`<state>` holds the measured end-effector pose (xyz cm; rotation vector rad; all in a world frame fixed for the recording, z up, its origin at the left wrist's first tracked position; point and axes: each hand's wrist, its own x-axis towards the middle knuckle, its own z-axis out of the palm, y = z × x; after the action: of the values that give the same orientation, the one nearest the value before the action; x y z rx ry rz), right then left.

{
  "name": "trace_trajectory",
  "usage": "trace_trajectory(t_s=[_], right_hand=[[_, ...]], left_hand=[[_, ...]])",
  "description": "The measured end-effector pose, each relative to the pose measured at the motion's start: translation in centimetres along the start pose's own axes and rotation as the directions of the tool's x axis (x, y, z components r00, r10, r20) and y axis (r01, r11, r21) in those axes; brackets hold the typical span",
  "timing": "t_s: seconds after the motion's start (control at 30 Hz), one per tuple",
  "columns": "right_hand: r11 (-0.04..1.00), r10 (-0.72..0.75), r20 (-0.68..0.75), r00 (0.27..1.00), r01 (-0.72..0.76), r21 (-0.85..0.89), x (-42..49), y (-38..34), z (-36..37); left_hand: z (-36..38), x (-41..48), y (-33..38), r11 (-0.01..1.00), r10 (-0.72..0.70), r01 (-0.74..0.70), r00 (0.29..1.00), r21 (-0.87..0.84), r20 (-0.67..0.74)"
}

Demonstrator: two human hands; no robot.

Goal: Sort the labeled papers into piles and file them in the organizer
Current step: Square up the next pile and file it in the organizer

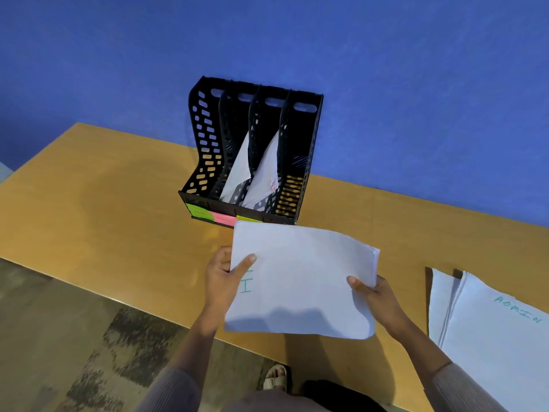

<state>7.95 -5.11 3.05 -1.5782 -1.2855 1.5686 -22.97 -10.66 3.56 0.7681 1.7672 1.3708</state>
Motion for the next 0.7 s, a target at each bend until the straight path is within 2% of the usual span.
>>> trace_trajectory(t_s=[0.1,0.17,0.27,0.33,0.47,0.53,0.7], right_hand=[[0.994,0.020,-0.003,1.000,-0.020,0.112,-0.2,-0.5,-0.2],[0.983,0.027,0.020,0.999,-0.030,0.178,-0.4,-0.7,0.0],[0.966,0.031,0.042,0.999,-0.041,0.254,-0.8,-1.0,0.7],[0.956,0.031,0.045,0.999,-0.043,0.289,-1.1,-1.1,1.2],[0.931,0.048,0.041,0.998,-0.059,0.360,-1.5,-1.3,2.9],[0.917,0.049,0.053,0.997,-0.066,0.393,-1.7,-1.5,3.9],[0.895,0.035,0.130,0.991,-0.089,0.437,-2.1,-1.6,5.9]], left_hand=[[-1.4,0.1,0.9,1.000,0.009,-0.009,1.000,0.026,0.008],[-1.9,-0.4,1.3,1.000,-0.014,0.014,0.999,-0.014,0.036],[-1.7,-1.7,1.4,0.978,-0.065,0.069,0.997,-0.198,0.030],[-1.0,-2.7,1.2,0.935,-0.148,0.139,0.989,-0.327,-0.003],[1.3,-4.9,1.0,0.863,-0.255,0.231,0.967,-0.449,0.008],[2.5,-5.8,1.4,0.870,-0.214,0.210,0.976,-0.447,0.042],[3.9,-6.0,2.4,0.917,-0.022,0.029,1.000,-0.399,0.021]])
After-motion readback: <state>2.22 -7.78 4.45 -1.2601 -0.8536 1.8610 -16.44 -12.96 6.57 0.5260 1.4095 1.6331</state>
